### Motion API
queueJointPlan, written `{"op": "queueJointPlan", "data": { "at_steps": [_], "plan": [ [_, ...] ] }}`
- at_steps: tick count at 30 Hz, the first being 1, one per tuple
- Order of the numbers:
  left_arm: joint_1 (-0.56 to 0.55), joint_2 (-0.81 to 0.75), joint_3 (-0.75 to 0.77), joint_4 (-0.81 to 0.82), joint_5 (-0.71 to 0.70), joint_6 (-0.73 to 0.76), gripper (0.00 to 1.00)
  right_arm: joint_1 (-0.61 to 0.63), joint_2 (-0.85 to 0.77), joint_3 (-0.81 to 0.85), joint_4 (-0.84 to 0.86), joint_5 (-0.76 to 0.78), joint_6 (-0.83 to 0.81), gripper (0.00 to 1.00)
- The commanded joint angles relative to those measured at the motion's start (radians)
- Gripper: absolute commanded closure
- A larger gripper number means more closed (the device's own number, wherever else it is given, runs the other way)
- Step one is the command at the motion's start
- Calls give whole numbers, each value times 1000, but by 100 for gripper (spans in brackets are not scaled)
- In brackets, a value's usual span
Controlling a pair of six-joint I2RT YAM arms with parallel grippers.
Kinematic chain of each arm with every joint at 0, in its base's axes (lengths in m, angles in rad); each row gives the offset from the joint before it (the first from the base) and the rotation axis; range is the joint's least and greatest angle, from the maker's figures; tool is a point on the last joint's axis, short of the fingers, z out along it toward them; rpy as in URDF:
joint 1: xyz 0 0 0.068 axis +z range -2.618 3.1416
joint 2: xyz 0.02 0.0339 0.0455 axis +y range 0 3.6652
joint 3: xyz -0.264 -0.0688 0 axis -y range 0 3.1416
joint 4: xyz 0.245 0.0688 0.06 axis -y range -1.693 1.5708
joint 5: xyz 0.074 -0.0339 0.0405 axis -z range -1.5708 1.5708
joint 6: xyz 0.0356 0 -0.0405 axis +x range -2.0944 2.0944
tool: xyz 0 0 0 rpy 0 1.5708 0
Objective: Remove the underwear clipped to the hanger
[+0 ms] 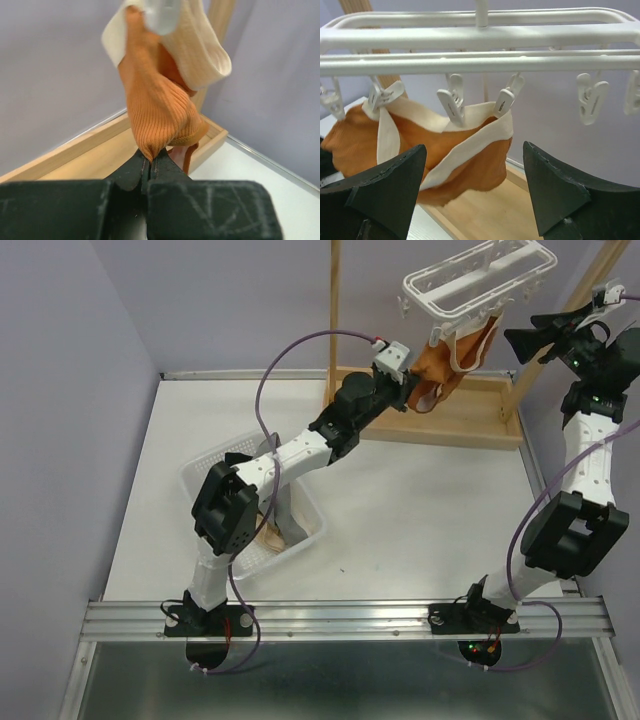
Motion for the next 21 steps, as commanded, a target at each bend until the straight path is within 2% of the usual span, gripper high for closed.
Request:
{"op": "queueJointPlan", "data": {
  "at_steps": [1, 5, 9, 21],
  "plan": [
    [46, -83, -15, 87, 32, -122, 100, -7, 3, -42, 228, -125, -30, 18],
    [85, -91, -26, 79, 41, -162, 100, -9, 43, -28, 271, -180, -48, 17],
    [109, -83, -11, 51, 51, -172, 100, -9, 86, -11, 401, -213, -2, 17],
    [134, -54, 54, -18, 73, -166, 100, 2, 267, 139, 718, -262, 235, 17]
  ]
}}
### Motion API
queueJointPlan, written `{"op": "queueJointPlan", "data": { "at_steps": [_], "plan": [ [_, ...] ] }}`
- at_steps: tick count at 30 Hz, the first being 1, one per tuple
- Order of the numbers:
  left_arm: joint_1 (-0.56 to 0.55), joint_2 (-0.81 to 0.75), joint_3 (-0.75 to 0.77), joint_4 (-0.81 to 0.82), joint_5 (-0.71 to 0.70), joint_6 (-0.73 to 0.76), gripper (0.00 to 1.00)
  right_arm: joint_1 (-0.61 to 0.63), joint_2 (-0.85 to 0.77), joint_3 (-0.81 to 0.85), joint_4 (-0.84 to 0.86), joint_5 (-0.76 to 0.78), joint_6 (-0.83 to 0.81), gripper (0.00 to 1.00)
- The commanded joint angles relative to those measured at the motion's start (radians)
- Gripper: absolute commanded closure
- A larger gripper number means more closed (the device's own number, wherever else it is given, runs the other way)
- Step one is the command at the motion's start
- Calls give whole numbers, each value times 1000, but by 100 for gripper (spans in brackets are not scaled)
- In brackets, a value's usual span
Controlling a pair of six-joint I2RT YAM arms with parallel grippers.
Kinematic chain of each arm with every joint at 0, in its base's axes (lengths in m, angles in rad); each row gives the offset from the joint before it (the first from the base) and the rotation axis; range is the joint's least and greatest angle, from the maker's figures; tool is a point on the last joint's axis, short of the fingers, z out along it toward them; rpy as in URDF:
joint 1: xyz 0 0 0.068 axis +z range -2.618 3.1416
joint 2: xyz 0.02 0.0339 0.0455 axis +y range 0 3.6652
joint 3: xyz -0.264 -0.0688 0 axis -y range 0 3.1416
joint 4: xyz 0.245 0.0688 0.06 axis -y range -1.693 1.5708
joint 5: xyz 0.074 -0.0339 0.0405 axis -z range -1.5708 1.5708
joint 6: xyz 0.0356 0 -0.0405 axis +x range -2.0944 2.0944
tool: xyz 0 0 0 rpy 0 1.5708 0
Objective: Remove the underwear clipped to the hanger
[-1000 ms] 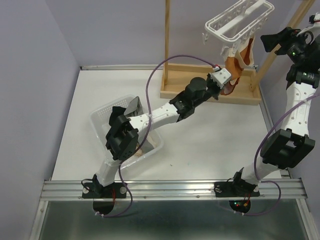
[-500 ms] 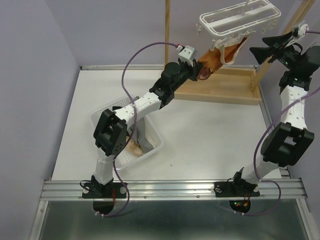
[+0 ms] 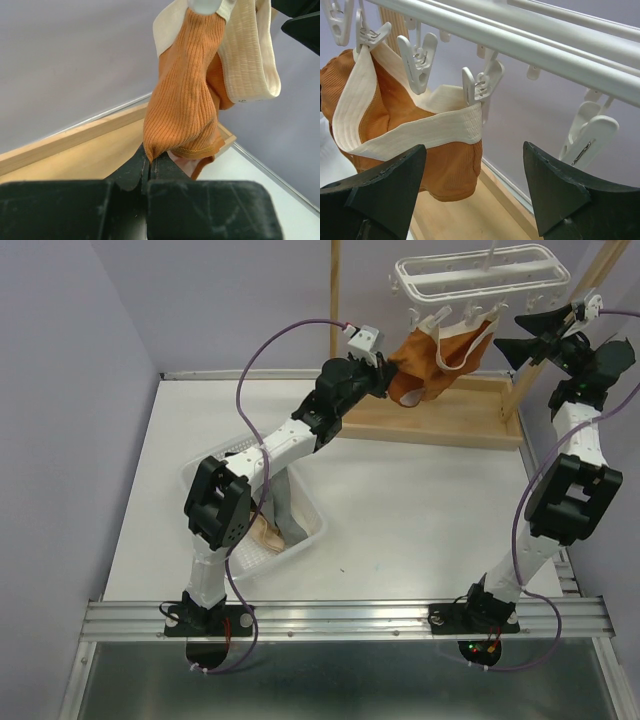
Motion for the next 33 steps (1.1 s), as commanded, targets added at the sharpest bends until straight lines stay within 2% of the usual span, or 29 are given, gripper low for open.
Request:
{"op": "queueJointPlan", "data": {
  "at_steps": [1, 17, 33],
  "plan": [
    [7, -46, 60, 22, 25, -1, 100, 9, 26, 114, 239, -31, 137, 17],
    [6, -55, 57, 6, 44, -1, 100, 77, 142, 282, 281, 52, 195, 18],
    [7, -46, 77, -8, 49, -9, 100, 97, 182, 312, 285, 89, 232, 21]
  ]
}}
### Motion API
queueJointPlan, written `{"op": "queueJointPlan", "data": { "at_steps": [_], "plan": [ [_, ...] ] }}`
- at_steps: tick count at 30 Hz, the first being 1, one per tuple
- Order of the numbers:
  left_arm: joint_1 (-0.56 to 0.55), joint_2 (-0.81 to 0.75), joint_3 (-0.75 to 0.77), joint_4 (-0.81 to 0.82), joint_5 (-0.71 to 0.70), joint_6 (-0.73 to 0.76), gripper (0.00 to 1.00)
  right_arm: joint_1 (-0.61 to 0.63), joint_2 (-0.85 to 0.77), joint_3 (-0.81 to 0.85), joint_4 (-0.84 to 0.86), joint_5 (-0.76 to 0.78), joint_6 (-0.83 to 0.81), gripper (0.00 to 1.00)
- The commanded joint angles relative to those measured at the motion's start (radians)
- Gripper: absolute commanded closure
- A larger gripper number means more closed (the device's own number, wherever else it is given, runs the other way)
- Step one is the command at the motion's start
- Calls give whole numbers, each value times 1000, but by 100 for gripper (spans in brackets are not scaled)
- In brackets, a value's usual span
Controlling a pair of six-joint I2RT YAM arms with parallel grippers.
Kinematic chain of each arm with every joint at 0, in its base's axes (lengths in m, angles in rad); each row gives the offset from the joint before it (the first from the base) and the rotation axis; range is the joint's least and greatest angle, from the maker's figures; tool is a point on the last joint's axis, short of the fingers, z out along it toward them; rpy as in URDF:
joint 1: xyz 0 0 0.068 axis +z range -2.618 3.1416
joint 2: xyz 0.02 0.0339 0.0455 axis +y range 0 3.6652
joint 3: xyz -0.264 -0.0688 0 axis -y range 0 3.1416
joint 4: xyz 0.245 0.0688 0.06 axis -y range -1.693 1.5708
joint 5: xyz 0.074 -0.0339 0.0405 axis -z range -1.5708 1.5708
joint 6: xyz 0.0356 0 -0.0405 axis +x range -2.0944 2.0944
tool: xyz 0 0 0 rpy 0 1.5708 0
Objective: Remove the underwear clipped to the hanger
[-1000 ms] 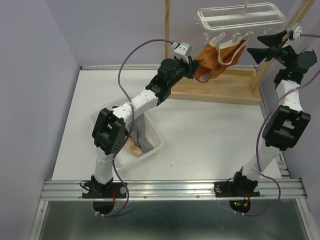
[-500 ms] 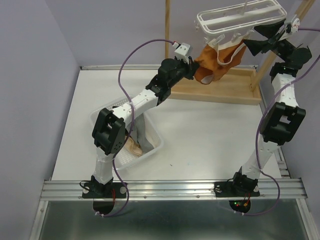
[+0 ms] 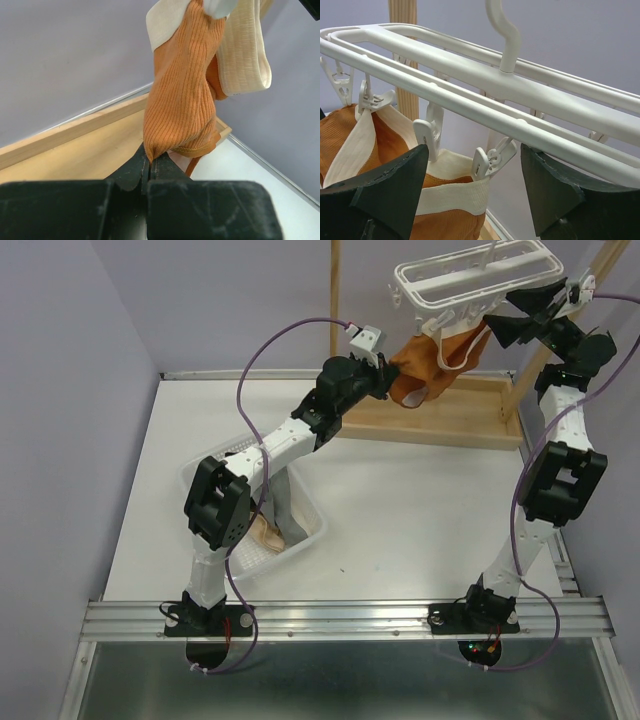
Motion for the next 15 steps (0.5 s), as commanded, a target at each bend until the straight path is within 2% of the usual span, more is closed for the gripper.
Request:
{"op": "queueJointPlan", "data": {
  "at_steps": [1, 4, 6, 7, 8, 10, 11, 15],
  "plan": [
    [3, -44, 63, 38, 12, -7, 100, 10, 6, 69, 53, 25, 22, 22],
    [3, -41, 68, 36, 13, -5, 100, 10, 8, 72, 55, 23, 31, 27],
    [3, -41, 72, 33, 12, -5, 100, 10, 11, 78, 55, 18, 41, 36],
    [1, -41, 72, 31, 12, -5, 100, 10, 11, 80, 57, 18, 48, 41],
    [3, -40, 72, 31, 10, -5, 100, 10, 13, 80, 57, 18, 48, 51],
    [1, -41, 74, 30, 10, -5, 100, 10, 10, 78, 57, 23, 51, 60],
    [3, -40, 74, 30, 12, -5, 100, 10, 10, 78, 57, 25, 56, 69],
    [3, -41, 72, 30, 10, -7, 100, 10, 3, 72, 55, 26, 57, 89]
  ]
}}
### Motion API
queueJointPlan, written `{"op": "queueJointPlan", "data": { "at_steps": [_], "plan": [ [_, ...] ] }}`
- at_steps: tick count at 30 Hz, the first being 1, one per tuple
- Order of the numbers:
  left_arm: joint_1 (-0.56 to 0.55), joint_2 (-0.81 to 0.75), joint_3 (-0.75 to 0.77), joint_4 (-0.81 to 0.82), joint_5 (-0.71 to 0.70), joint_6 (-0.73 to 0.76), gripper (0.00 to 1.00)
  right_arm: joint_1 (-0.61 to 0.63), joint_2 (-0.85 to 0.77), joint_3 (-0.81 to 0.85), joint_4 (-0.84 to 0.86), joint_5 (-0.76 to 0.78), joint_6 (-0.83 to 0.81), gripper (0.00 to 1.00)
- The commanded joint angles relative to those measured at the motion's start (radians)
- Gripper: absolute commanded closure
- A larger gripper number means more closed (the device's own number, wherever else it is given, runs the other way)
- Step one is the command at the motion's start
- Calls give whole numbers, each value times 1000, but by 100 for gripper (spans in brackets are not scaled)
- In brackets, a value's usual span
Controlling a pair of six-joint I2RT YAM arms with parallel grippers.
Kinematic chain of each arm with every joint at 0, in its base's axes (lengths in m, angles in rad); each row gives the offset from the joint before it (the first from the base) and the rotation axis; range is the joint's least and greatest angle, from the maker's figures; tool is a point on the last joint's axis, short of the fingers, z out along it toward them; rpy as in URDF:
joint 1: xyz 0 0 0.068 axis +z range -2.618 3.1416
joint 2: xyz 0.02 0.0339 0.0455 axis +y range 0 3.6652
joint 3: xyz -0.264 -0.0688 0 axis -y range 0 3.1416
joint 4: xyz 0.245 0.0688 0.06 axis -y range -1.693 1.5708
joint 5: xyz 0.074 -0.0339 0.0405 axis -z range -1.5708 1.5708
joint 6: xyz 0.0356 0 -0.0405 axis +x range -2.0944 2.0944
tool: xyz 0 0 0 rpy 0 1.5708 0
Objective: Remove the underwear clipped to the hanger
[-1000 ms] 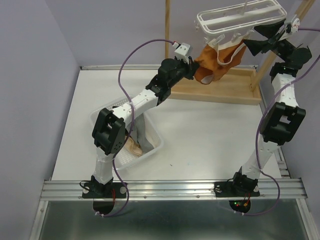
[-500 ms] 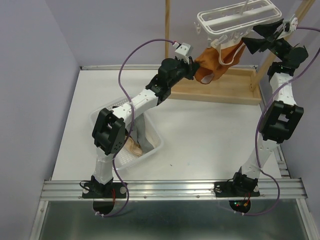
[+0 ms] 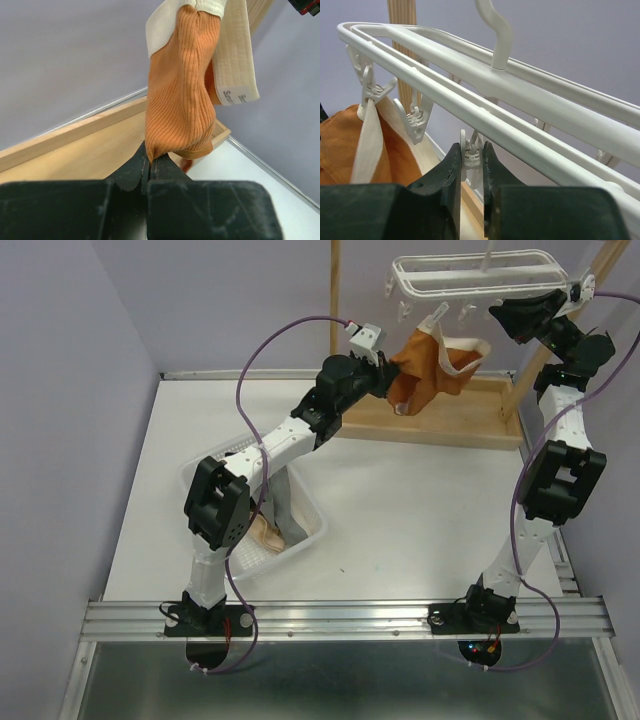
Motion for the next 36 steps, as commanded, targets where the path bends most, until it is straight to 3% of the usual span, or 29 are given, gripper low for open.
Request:
{"op": "queueJointPlan", "data": {
  "at_steps": [1, 4, 7, 11, 12, 14, 17, 24, 25, 36],
  "plan": [
    [3, -41, 56, 39, 10, -5, 100, 9, -20, 48, 50, 14, 11, 92],
    [1, -44, 56, 39, 10, -6, 100, 9, -31, 33, 50, 16, 11, 99],
    [0, -44, 54, 39, 10, -6, 100, 9, -48, 9, 50, 17, 8, 99],
    [1, -52, 48, 39, 16, -6, 100, 9, -88, -57, 50, 33, -5, 68],
    [1, -53, 43, 39, 19, -5, 100, 9, -101, -102, 50, 37, -19, 47],
    [1, -59, 31, 39, 24, 1, 100, 9, -137, -139, 48, 37, -38, 31],
    [1, -69, 17, 40, 31, 11, 100, 8, -193, -221, 47, 40, -58, 20],
    [0, -70, 14, 43, 67, 9, 100, 0, -331, -406, 34, 37, -42, 7],
    [-2, -70, 14, 43, 71, 9, 100, 0, -347, -421, 33, 27, -35, 0],
    [-14, -81, 3, 49, 117, 6, 100, 25, -488, -622, 17, -3, 138, 0]
  ]
}}
